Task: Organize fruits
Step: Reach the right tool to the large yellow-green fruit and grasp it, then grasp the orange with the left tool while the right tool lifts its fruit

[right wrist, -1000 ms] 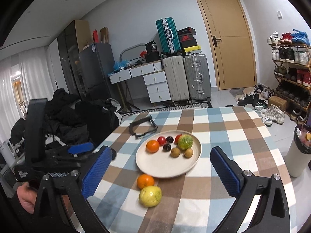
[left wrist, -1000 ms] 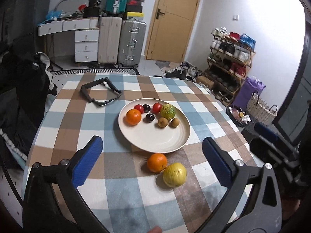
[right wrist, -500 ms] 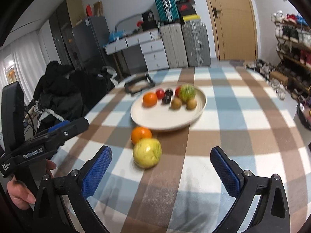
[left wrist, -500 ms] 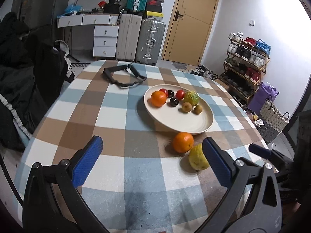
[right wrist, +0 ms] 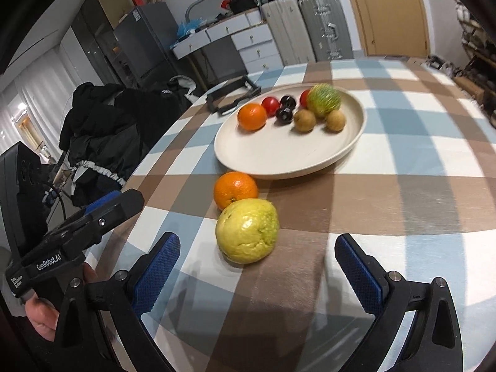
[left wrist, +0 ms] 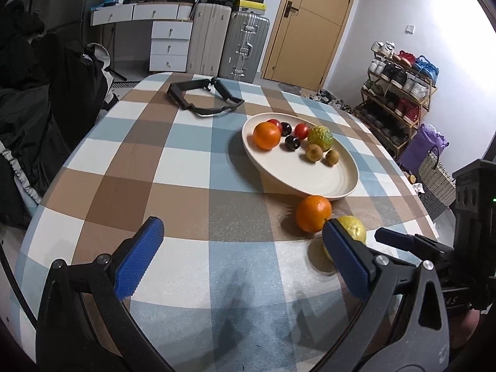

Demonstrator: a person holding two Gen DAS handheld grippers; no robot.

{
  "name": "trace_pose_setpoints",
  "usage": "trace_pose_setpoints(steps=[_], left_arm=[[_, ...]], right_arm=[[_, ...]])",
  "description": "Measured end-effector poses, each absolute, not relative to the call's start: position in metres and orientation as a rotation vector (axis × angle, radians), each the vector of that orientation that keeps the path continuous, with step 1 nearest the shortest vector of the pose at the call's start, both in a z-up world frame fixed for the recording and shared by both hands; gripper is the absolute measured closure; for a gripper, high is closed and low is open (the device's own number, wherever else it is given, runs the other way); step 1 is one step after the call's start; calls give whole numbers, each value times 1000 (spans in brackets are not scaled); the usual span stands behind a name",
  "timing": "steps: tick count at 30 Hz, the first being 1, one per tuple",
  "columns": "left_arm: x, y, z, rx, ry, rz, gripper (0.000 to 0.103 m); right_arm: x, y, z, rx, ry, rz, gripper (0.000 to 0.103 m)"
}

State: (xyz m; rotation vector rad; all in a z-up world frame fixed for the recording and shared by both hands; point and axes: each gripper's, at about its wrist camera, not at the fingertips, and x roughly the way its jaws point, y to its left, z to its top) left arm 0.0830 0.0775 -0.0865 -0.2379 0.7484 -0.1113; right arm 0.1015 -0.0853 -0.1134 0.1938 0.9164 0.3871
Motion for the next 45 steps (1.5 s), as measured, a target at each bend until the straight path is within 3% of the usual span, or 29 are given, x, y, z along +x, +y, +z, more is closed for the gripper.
trace_pose_setpoints(steps=[2, 7, 14, 41, 44, 45], left_arm=[[87, 80, -89, -245, 754, -115, 1], [95, 83, -93, -246, 768, -115, 1], [101, 87, -94, -241, 769, -102, 1], [164, 9, -129, -163, 990, -278, 2], [170, 4, -131, -165, 993, -294, 8], [172, 3, -130, -169, 990, -306, 16]], right_arm=[[107, -82, -117, 197, 930, 394, 3], [118, -78, -124, 217, 971, 417, 22], [124, -76, -130, 227, 1001, 431, 54], [71, -169, -99, 264, 846, 282, 54], [66, -179, -98, 270, 842, 266, 54], [64, -182, -97, 272, 841, 263, 54]])
